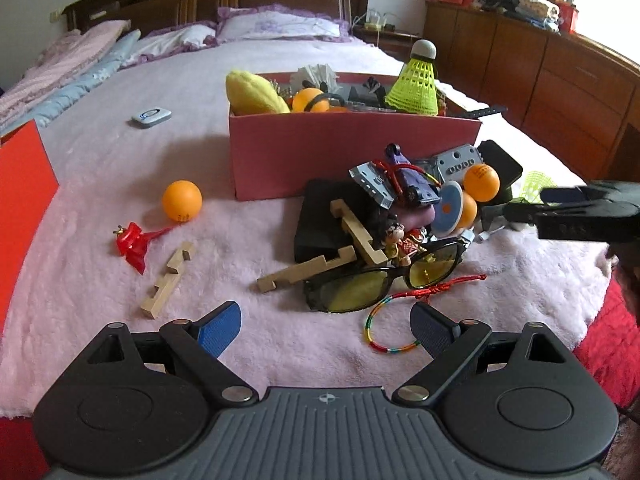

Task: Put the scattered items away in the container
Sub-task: 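Withdraw both tools from the red box back toward the toy pile, then grasp the gray plastic holder with the right tool while the left grasps a tan wooden piece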

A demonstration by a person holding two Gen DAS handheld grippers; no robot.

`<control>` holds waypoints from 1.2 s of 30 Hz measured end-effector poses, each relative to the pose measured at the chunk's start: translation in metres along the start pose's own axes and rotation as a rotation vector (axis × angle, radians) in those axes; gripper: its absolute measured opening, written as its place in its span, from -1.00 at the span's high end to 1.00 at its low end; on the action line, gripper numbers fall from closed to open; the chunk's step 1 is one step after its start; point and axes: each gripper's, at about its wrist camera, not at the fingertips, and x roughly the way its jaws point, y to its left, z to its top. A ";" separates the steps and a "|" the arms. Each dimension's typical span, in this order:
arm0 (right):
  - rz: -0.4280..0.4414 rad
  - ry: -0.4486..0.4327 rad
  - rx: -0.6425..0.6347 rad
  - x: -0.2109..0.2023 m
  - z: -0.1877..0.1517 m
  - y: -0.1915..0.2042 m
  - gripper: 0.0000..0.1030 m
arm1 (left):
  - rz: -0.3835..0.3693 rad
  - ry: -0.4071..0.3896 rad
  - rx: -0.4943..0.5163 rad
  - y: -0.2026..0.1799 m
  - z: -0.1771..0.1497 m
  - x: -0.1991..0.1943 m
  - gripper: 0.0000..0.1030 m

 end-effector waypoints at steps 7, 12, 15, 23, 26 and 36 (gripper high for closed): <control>0.093 0.082 -0.089 0.040 0.016 -0.009 -0.50 | 0.003 0.010 0.001 -0.002 -0.001 0.001 -0.79; 0.068 0.085 -0.194 0.039 0.010 0.006 -0.45 | 0.013 0.004 0.006 -0.002 -0.002 0.002 -0.79; 0.061 0.085 -0.205 0.033 0.007 0.010 -0.04 | 0.043 -0.013 0.004 0.004 -0.002 0.001 -0.79; 0.107 0.107 -0.063 0.006 -0.006 0.010 0.79 | 0.183 -0.046 0.001 0.048 0.008 0.015 -0.79; 0.112 0.110 -0.030 -0.003 -0.013 0.015 0.80 | 0.230 -0.020 -0.010 0.067 0.013 0.034 -0.78; 0.106 0.085 0.013 -0.017 -0.022 0.030 0.55 | 0.102 0.058 -0.100 0.082 0.010 0.046 0.70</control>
